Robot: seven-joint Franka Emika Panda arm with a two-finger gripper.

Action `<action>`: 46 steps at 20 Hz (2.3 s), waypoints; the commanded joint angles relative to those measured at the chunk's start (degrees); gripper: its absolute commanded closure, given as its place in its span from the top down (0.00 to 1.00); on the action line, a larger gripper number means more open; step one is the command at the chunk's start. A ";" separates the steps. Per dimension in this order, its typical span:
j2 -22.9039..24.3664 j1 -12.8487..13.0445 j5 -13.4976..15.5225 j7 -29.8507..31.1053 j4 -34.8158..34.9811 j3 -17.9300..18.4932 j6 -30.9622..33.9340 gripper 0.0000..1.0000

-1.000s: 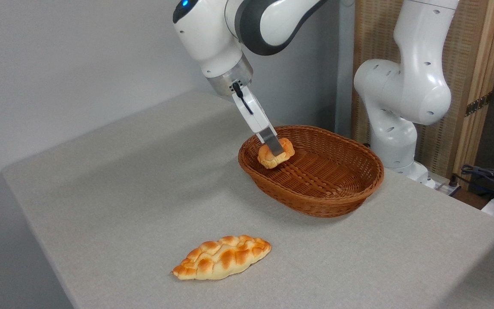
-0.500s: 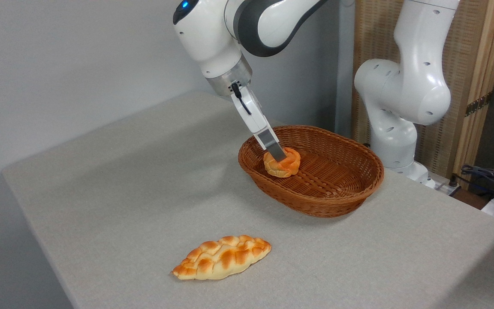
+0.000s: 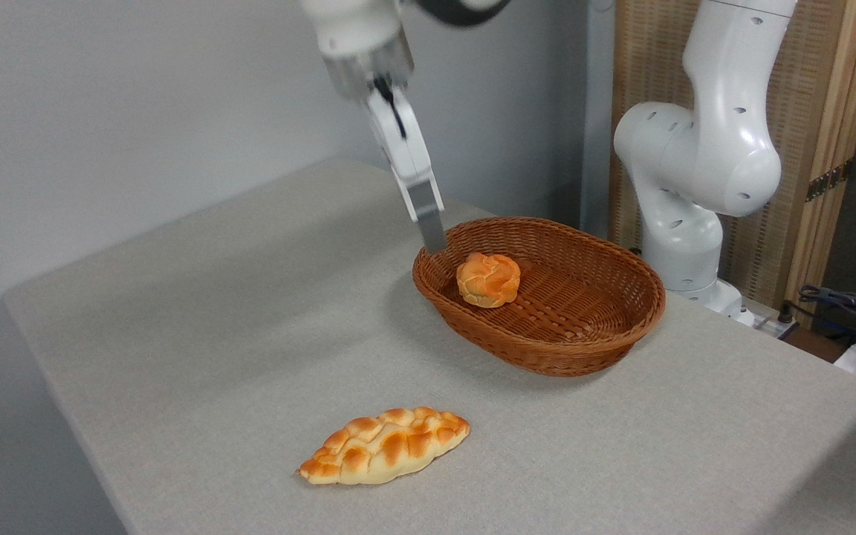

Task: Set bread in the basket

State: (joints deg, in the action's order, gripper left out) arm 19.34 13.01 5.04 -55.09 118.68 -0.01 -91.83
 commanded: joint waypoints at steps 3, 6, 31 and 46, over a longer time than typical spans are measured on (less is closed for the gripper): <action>-10.54 0.17 3.66 1.20 -19.42 7.21 0.77 1.00; -15.55 0.00 3.04 3.14 -27.07 8.79 3.05 1.00; -19.43 -1.24 -3.81 9.21 -31.58 8.98 6.13 1.00; -18.55 -9.06 -3.90 8.77 -28.24 2.39 2.19 1.00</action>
State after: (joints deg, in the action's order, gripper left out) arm 0.53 5.39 1.95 -46.63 89.71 4.03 -86.98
